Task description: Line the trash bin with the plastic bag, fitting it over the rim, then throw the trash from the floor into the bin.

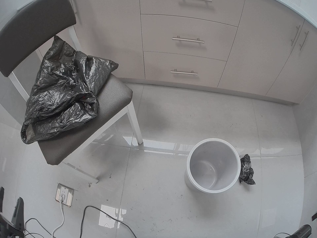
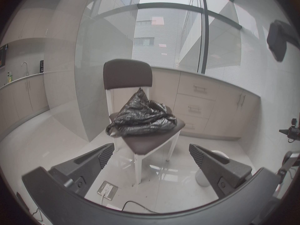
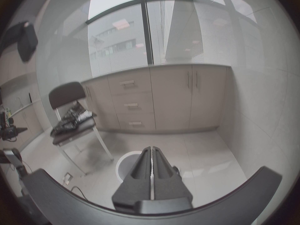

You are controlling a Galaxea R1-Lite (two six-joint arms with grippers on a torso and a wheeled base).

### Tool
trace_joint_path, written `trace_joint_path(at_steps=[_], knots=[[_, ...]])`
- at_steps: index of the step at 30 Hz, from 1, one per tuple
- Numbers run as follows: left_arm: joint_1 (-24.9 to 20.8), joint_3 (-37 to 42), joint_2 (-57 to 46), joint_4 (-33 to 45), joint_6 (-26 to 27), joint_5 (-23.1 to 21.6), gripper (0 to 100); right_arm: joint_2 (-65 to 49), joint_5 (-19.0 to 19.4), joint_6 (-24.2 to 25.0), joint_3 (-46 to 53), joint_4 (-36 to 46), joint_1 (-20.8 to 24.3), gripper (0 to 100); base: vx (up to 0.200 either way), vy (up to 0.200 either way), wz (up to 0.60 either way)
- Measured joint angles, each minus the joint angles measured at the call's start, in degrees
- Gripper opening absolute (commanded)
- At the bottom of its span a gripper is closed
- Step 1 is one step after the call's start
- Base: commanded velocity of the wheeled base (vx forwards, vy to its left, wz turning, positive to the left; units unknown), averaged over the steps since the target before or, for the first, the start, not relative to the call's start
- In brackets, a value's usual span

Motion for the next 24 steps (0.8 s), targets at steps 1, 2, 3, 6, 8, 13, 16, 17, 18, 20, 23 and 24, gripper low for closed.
trace_joint_path(at_steps=[1,2,3,6,8,13,16,17,18,20,23,24], knots=[[-0.09,-1.21,0.49,0.17,-0.27,-0.11,100,0.83,0.15,0.20,-1.79,-0.20,0.09,0,0.000,0.000,0.00],[-0.28,-2.84,1.32,0.35,-0.52,-0.38,100,2.18,0.41,0.30,-4.29,-0.46,0.27,0,0.000,0.000,0.00],[-0.45,-4.40,2.28,0.57,-0.71,-0.82,100,3.75,0.74,0.41,-6.75,-0.88,0.44,0,0.000,0.000,0.00],[-0.98,-8.85,6.50,0.66,-0.85,-2.29,100,9.87,1.73,1.17,-12.62,-3.25,1.05,0,0.000,0.000,0.00],[-1.24,-11.43,9.86,0.22,-0.63,-3.04,100,14.09,2.17,2.00,-14.71,-6.05,1.57,0,0.000,0.000,0.00],[-2.46,-18.24,21.44,-1.77,2.79,-4.62,100,25.86,2.99,4.62,-16.77,-15.52,3.33,0,0.000,0.000,0.00],[-3.86,-22.46,29.77,-3.63,6.51,-5.35,100,32.70,3.32,6.42,-16.23,-21.67,4.71,0,0.000,0.000,0.00],[-4.41,-23.92,32.61,-4.34,7.79,-5.50,100,34.89,3.45,7.17,-15.87,-23.94,5.21,0,0.000,0.000,0.00],[-4.91,-25.16,35.12,-4.84,8.85,-5.71,100,37.00,3.54,7.91,-15.43,-26.42,5.71,0,0.000,0.000,0.00],[-5.99,-28.42,40.52,-6.18,11.02,-5.99,100,40.48,3.67,9.19,-14.56,-30.11,6.51,0,0.000,0.000,0.00],[-7.58,-34.29,49.03,-7.90,14.54,-6.27,100,45.73,3.82,10.92,-13.06,-36.29,7.63,0,0.000,0.000,0.00],[-8.05,-36.63,52.04,-8.61,16.08,-6.36,100,47.38,3.89,11.47,-12.48,-38.12,7.96,0,0.000,0.000,0.00]])
